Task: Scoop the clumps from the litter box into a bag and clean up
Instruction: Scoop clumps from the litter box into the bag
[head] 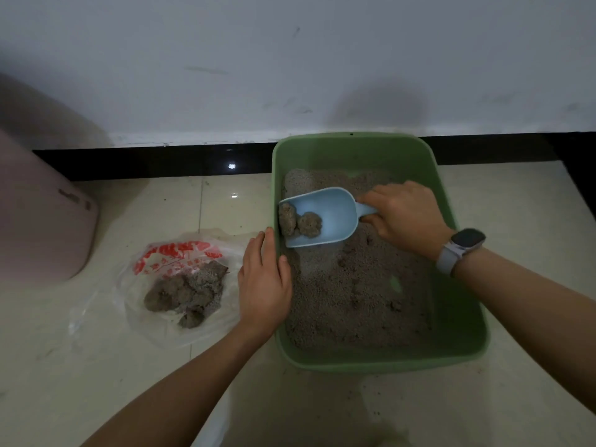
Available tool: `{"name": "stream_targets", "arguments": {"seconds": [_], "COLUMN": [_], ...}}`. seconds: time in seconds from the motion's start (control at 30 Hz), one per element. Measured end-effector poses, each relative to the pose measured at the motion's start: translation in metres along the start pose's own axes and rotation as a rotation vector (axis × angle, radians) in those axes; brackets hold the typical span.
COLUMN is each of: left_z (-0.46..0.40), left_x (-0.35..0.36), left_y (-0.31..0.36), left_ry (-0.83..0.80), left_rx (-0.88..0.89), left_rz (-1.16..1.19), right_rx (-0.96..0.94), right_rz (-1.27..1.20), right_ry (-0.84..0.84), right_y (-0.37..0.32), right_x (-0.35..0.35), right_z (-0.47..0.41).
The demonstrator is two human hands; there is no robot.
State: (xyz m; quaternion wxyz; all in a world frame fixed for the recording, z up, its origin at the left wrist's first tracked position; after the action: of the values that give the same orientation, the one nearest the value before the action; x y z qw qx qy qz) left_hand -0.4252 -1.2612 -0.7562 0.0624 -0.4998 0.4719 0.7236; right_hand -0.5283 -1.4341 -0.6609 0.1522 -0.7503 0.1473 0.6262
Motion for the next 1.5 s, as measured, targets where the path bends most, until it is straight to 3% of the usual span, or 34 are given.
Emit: {"name": "stream_targets", "arguments": {"seconds": [0.23, 0.53, 0.67, 0.87, 1.03, 1.17, 1.27, 1.4, 1.5], "left_z": [0.000, -0.001, 0.002, 0.001, 0.004, 0.010, 0.012, 0.016, 0.018], "left_x": [-0.002, -0.002, -0.019, -0.081, -0.129, -0.150, -0.163, -0.181, -0.187], "left_y": [0.000, 0.001, -0.006, -0.043, -0.088, -0.135, -0.162, -0.167, -0.160], "left_ry": [-0.001, -0.081, -0.087, 0.130, 0.247, 0.143, 0.091, 0.205, 0.265], "left_rx": [-0.011, -0.010, -0.016, -0.059, -0.162, -0.388, -0.486, -0.480, -0.455], "left_rz": [-0.004, -0.083, -0.048, -0.155, -0.390, -0.516, -0.361, -0.126, -0.048], "right_rx": [-0.115, 0.394, 0.488, 0.530, 0.380, 0.228, 0.115, -0.111, -0.389], "right_rz": [0.127, -0.302, -0.490, -0.677, -0.632, -0.472, -0.368, -0.062, 0.239], "right_ry": [-0.063, -0.315, -0.302, -0.173, -0.165, -0.230, -0.269, -0.314, -0.172], "right_y": [-0.013, 0.028, 0.034, 0.034, -0.004, -0.059, -0.101, -0.161, -0.212], "right_x": [-0.021, 0.047, 0.064, 0.046, 0.012, 0.004, 0.009, 0.015, 0.008], "right_z": [-0.027, 0.030, 0.053, 0.058, 0.028, 0.000, -0.020, -0.051, -0.065]}}
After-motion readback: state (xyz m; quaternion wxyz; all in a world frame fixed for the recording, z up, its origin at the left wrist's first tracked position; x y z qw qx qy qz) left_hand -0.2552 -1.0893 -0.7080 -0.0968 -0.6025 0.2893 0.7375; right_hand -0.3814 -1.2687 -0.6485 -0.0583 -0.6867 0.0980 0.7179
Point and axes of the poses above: each hand's wrist, its own z-axis away from the middle knuckle, its own x-axis out of the palm, y = z × x, the point moved 8 cm from there along -z, towards the middle knuckle
